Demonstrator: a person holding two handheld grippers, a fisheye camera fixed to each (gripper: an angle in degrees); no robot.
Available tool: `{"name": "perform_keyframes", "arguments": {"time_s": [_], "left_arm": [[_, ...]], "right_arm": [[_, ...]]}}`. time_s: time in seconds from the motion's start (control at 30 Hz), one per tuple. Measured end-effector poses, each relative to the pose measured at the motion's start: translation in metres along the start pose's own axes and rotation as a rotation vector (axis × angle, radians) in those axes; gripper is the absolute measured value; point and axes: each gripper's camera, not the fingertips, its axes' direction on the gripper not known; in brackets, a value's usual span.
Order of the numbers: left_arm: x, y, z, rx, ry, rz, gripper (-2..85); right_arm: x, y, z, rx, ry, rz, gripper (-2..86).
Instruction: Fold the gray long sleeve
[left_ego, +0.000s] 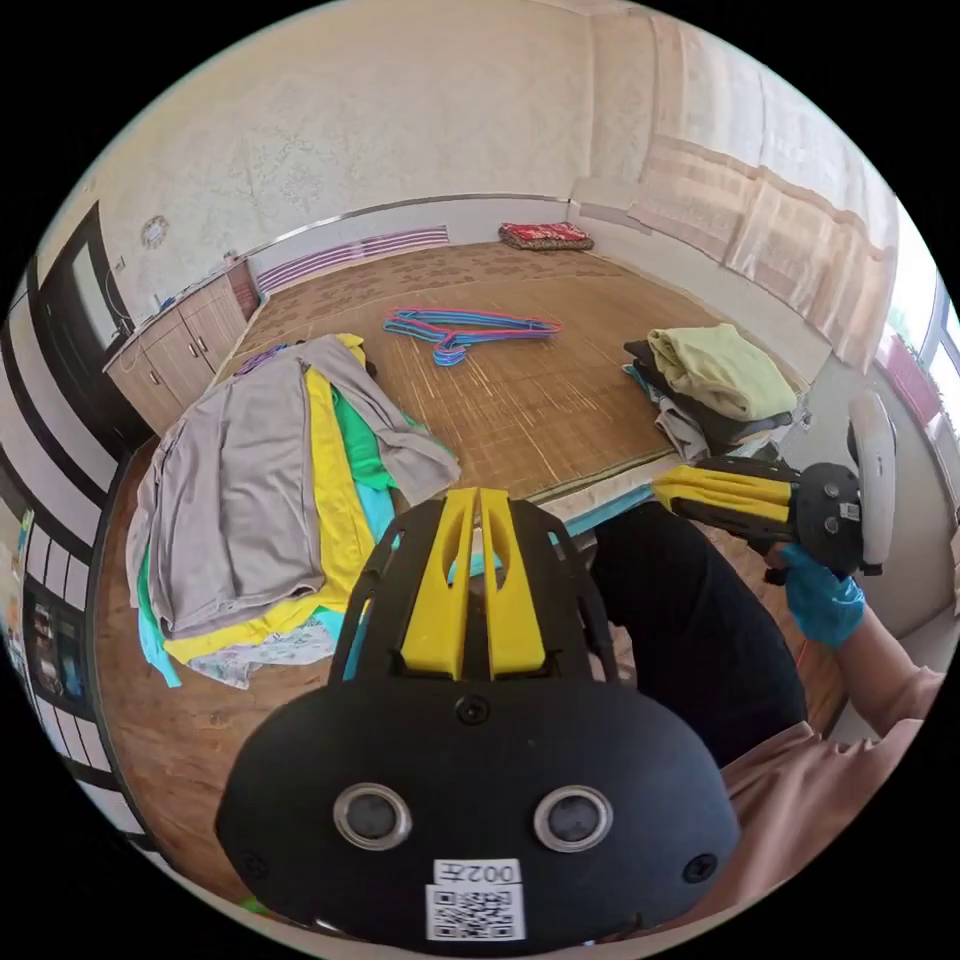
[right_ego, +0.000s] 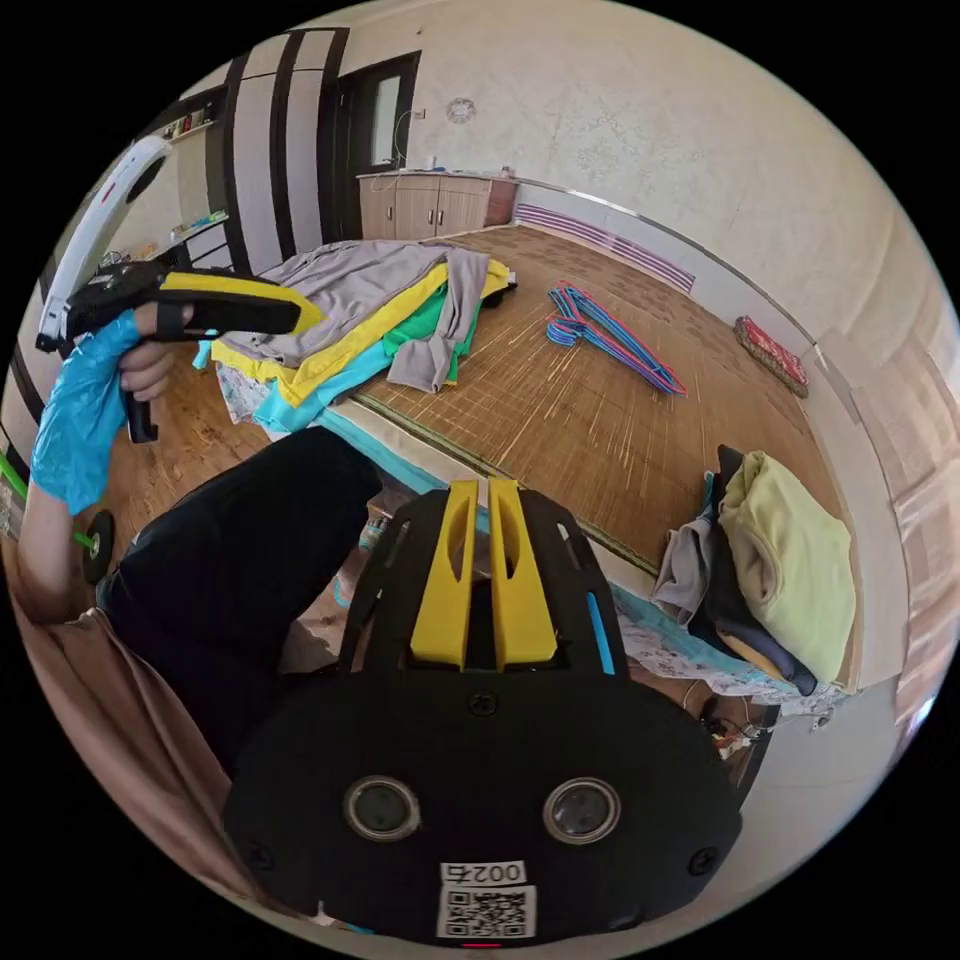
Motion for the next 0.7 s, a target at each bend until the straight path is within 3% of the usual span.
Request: {"name": "perform_keyframes", "arguments": {"time_s": [0.2, 0.7], "left_arm": [[-0.047, 0.034, 0.004, 0.023, -0.056, -0.114, 1.4], [-0.145, 0.062, 0.072, 0.015, -0.163, -0.179, 8.0]], "right_arm": [[-0.025, 0.005, 0.013, -0.051, -0.021, -0.112, 2.8], [-0.084, -0.023, 0.079, 0.010, -0.079, -0.065, 5.9]]}}
